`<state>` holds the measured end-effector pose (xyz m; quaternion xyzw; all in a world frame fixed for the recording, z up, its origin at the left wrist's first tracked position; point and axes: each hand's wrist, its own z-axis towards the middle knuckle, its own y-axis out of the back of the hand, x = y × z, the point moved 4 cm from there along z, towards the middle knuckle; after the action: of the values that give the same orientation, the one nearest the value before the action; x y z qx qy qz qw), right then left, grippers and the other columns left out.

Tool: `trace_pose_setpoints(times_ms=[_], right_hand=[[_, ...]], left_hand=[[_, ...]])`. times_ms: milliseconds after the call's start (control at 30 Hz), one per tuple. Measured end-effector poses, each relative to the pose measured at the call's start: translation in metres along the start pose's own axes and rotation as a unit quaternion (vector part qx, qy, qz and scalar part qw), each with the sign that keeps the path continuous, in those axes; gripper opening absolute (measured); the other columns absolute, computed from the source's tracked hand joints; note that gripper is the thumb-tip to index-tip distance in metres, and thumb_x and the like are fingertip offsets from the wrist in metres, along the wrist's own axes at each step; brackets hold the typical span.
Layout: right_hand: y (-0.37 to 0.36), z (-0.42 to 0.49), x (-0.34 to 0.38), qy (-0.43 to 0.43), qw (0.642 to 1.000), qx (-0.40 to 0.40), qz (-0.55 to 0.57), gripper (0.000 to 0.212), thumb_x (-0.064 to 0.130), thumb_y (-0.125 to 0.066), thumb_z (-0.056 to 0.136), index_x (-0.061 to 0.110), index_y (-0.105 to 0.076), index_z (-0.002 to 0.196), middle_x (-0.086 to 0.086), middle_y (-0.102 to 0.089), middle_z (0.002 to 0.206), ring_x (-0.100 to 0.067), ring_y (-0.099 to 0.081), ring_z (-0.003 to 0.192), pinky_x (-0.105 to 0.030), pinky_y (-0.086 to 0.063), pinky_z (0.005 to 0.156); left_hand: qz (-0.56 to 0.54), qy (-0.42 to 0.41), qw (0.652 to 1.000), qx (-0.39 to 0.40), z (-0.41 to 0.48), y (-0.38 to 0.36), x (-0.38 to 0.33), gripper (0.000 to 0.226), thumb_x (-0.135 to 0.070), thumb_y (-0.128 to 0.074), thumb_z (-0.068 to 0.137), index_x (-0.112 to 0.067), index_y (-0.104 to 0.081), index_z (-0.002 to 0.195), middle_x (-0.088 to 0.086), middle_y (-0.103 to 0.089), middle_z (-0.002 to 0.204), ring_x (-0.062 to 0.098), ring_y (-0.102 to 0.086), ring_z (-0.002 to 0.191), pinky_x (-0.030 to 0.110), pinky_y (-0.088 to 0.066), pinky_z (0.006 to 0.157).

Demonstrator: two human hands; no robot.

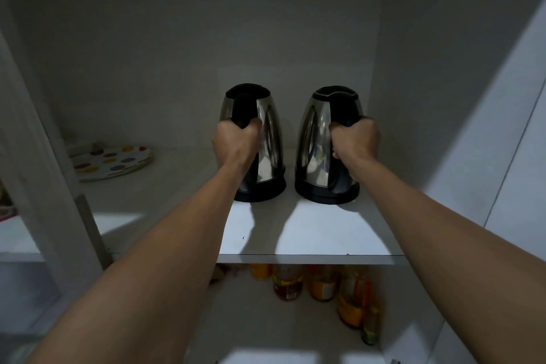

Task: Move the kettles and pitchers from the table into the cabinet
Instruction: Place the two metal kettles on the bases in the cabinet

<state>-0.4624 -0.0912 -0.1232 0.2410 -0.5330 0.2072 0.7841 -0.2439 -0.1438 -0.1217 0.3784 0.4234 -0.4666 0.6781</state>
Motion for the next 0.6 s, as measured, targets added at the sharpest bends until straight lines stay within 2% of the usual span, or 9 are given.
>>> trace_pose_setpoints(times_ms=[133, 233, 333, 400, 467, 500, 567, 600], right_hand=[[-0.001, 0.002, 0.001, 0.005, 1.000, -0.002, -0.013, 0.028, 0.022, -0.059, 0.067, 0.006, -0.069, 0.088, -0.017, -0.072, 0.083, -0.039, -0.071, 0.072, -0.048, -0.062, 0.065], [-0.002, 0.003, 0.000, 0.005, 1.000, -0.015, -0.015, 0.031, 0.023, -0.057, 0.063, 0.008, -0.069, 0.087, -0.016, -0.072, 0.082, -0.040, -0.071, 0.072, -0.049, -0.062, 0.065], [0.000, -0.005, -0.006, 0.010, 0.999, -0.020, -0.025, 0.026, 0.020, -0.063, 0.070, 0.009, -0.066, 0.092, -0.009, -0.069, 0.081, -0.034, -0.067, 0.073, -0.038, -0.058, 0.066], [0.000, -0.017, -0.024, 0.004, 0.999, -0.039, -0.024, 0.028, 0.022, -0.071, 0.075, 0.010, -0.065, 0.100, -0.006, -0.065, 0.087, -0.029, -0.061, 0.078, -0.030, -0.048, 0.067], [-0.004, -0.032, -0.053, -0.020, 0.998, -0.055, -0.025, 0.043, 0.032, -0.079, 0.073, 0.007, -0.066, 0.105, -0.012, -0.068, 0.099, -0.031, -0.064, 0.087, -0.033, -0.050, 0.071], [-0.007, -0.040, -0.065, -0.037, 0.997, -0.055, -0.040, 0.051, 0.036, -0.082, 0.071, 0.006, -0.066, 0.108, -0.016, -0.066, 0.109, -0.033, -0.063, 0.096, -0.036, -0.052, 0.078], [-0.011, -0.050, -0.083, -0.074, 0.993, -0.045, -0.075, 0.062, 0.033, -0.087, 0.069, 0.006, -0.061, 0.117, -0.021, -0.055, 0.125, -0.038, -0.054, 0.112, -0.040, -0.048, 0.093], [-0.012, -0.051, -0.087, -0.085, 0.992, -0.044, -0.081, 0.064, 0.030, -0.088, 0.068, 0.006, -0.057, 0.119, -0.021, -0.050, 0.129, -0.040, -0.052, 0.114, -0.042, -0.047, 0.096]], left_hand=[[0.010, 0.008, 1.000, 0.001, 0.012, -0.002, 0.003, 0.041, -0.042, -0.056, 0.065, -0.005, -0.070, 0.077, 0.014, -0.073, 0.075, 0.034, -0.073, 0.071, 0.046, -0.063, 0.070], [0.010, 0.018, 1.000, 0.002, 0.020, -0.008, 0.003, 0.047, -0.042, -0.055, 0.065, -0.003, -0.071, 0.086, 0.016, -0.074, 0.080, 0.035, -0.073, 0.075, 0.046, -0.063, 0.071], [0.010, 0.025, 1.000, -0.009, 0.016, -0.009, 0.006, 0.037, -0.037, -0.056, 0.068, -0.007, -0.071, 0.083, 0.012, -0.073, 0.078, 0.031, -0.073, 0.073, 0.041, -0.063, 0.071], [0.019, 0.021, 1.000, -0.004, 0.009, -0.008, 0.012, 0.030, -0.032, -0.058, 0.071, -0.008, -0.072, 0.084, 0.012, -0.074, 0.080, 0.032, -0.072, 0.077, 0.035, -0.061, 0.071], [0.047, 0.022, 0.999, -0.008, 0.000, -0.004, 0.024, 0.028, -0.027, -0.063, 0.075, -0.007, -0.072, 0.092, 0.015, -0.073, 0.088, 0.036, -0.070, 0.085, 0.031, -0.052, 0.069], [0.065, 0.024, 0.998, -0.013, -0.006, -0.001, 0.032, 0.031, -0.026, -0.065, 0.075, -0.005, -0.073, 0.097, 0.018, -0.072, 0.094, 0.038, -0.068, 0.090, 0.031, -0.048, 0.070], [0.103, 0.029, 0.994, -0.005, -0.016, 0.000, 0.055, 0.042, -0.031, -0.070, 0.073, -0.006, -0.072, 0.107, 0.023, -0.064, 0.108, 0.041, -0.061, 0.102, 0.032, -0.049, 0.080], [0.109, 0.036, 0.993, 0.016, -0.018, -0.001, 0.067, 0.046, -0.034, -0.071, 0.071, -0.010, -0.071, 0.109, 0.022, -0.059, 0.114, 0.042, -0.057, 0.107, 0.035, -0.050, 0.089]])
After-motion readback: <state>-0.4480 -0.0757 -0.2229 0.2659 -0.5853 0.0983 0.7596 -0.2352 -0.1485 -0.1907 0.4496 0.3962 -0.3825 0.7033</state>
